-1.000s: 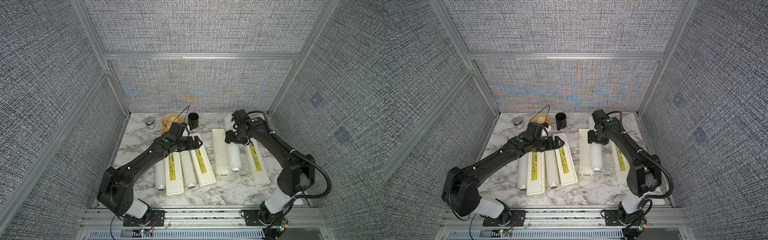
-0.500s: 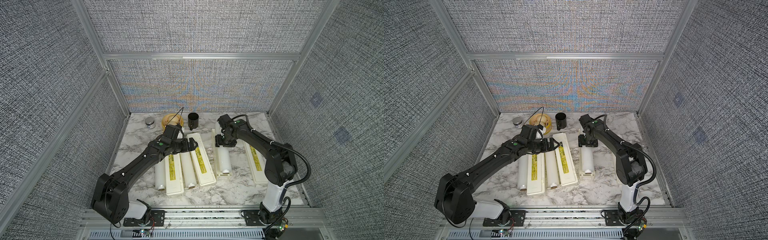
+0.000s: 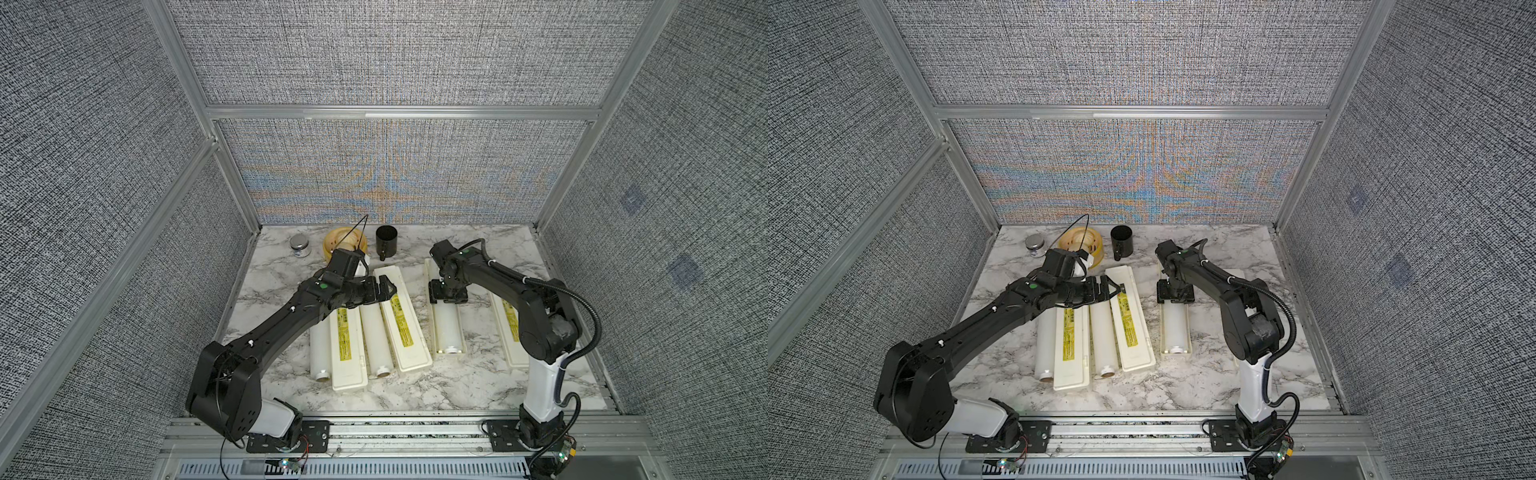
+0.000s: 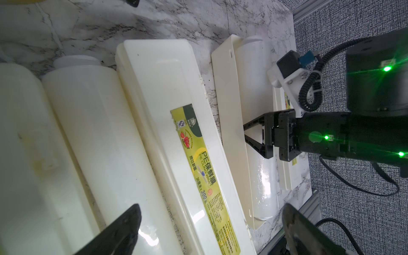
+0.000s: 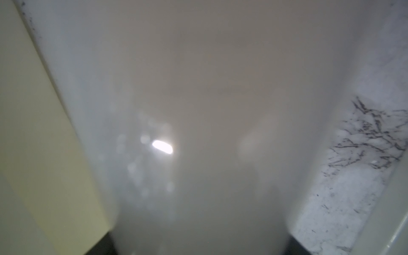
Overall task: Put plastic wrap rolls into dispensers
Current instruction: Place the plastic wrap into the plastic wrap cutting box, then adjust the lid at the center of the board.
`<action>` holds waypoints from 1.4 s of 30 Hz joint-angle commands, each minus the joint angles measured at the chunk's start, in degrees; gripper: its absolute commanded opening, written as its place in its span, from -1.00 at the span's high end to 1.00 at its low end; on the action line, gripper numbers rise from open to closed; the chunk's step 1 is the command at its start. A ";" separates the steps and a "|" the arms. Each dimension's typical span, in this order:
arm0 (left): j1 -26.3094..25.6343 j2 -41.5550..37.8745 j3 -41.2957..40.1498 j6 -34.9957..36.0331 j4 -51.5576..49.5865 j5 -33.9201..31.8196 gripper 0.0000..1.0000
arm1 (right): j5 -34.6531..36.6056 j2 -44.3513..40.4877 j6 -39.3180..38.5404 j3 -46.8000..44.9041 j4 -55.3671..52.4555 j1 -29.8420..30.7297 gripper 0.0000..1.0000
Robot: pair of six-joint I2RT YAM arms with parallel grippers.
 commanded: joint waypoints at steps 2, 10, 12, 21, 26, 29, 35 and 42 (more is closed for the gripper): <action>0.11 0.14 0.40 0.27 0.54 0.70 -0.97 | 1.82 2.07 0.08 0.89 -0.88 0.37 -0.20; 0.16 -0.15 0.66 0.66 -0.32 0.45 -0.97 | 3.27 4.55 0.29 1.72 -3.33 0.81 -0.46; 0.20 -0.11 0.75 0.67 -0.60 0.33 -0.97 | 3.64 3.65 -0.06 2.07 -4.16 1.07 -0.58; 0.12 0.49 1.44 0.02 -0.34 0.83 -0.97 | 6.15 -2.62 -1.86 4.66 -9.15 1.30 -0.79; -0.53 1.78 2.64 -0.56 -0.25 1.48 -0.97 | 6.92 -7.03 -4.56 3.51 -10.68 -0.28 -0.81; -1.87 3.70 4.54 -0.78 -0.16 1.64 -0.97 | 6.40 -10.64 -7.51 0.62 -10.64 -2.73 -0.88; -5.22 9.74 10.67 -1.45 -0.16 2.17 -0.96 | 4.34 -17.75 -11.93 -8.58 -8.15 -11.54 -0.98; -8.30 15.06 15.66 -2.41 -0.43 2.19 -0.96 | 1.72 -20.85 -18.52 -16.19 -1.94 -23.53 -0.98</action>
